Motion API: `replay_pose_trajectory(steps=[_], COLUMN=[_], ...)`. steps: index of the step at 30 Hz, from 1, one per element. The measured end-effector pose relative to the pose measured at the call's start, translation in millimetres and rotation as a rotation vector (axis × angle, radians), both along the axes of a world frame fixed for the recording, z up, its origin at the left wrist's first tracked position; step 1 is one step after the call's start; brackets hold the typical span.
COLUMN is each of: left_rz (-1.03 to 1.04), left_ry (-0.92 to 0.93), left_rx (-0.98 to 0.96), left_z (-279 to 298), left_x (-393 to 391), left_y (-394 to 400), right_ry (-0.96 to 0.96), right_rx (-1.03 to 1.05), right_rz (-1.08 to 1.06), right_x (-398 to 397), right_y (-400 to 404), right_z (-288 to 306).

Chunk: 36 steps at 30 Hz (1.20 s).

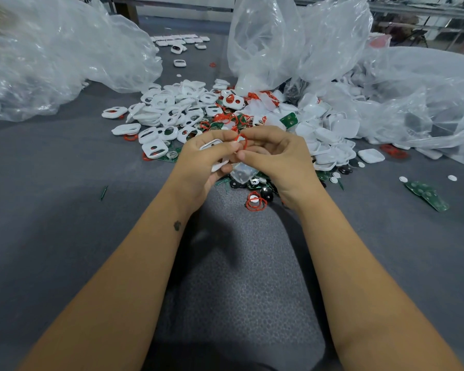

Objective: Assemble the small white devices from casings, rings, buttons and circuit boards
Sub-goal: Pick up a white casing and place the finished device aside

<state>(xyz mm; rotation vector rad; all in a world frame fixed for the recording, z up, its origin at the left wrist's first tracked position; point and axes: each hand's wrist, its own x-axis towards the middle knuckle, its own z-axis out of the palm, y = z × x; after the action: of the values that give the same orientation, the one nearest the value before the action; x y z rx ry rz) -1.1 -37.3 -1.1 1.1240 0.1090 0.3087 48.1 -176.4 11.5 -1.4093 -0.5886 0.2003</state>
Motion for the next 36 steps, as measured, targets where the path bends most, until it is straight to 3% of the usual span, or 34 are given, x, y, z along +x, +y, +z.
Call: replay_pose_trajectory(steps=[8, 13, 16, 20, 27, 32, 36], left_rz=[0.048, 0.025, 0.093, 0.161, 0.106, 0.021, -0.007], left_ry=[0.048, 0.073, 0.083, 0.079, 0.102, 0.126, 0.095], left_rx=[0.068, -0.140, -0.118, 0.050, 0.270, 0.041, 0.080], left_z=[0.4, 3.3, 3.8, 3.0, -2.4, 5.9, 2.8], left_x=[2.8, 3.4, 1.9, 3.0, -2.2, -2.7, -3.1], left_y=[-8.5, 0.3, 4.6, 1.9, -2.0, -1.1, -1.8], right_ry=[-0.044, -0.032, -0.078, -0.220, -0.661, -0.674, -0.674], right_rx=[-0.098, -0.062, -0.039, -0.122, -0.384, -0.414, -0.370], right_rz=[-0.111, -0.183, -0.193, -0.221, -0.299, -0.316, -0.305], right_x=[0.3, 4.2, 2.5, -4.1, -2.0, 2.2, 1.4], right_y=[5.7, 2.4, 1.1, 5.8, 8.4, 5.9, 5.3], right_z=[-4.2, -3.7, -1.4, -3.2, -12.1, -13.2, -11.5])
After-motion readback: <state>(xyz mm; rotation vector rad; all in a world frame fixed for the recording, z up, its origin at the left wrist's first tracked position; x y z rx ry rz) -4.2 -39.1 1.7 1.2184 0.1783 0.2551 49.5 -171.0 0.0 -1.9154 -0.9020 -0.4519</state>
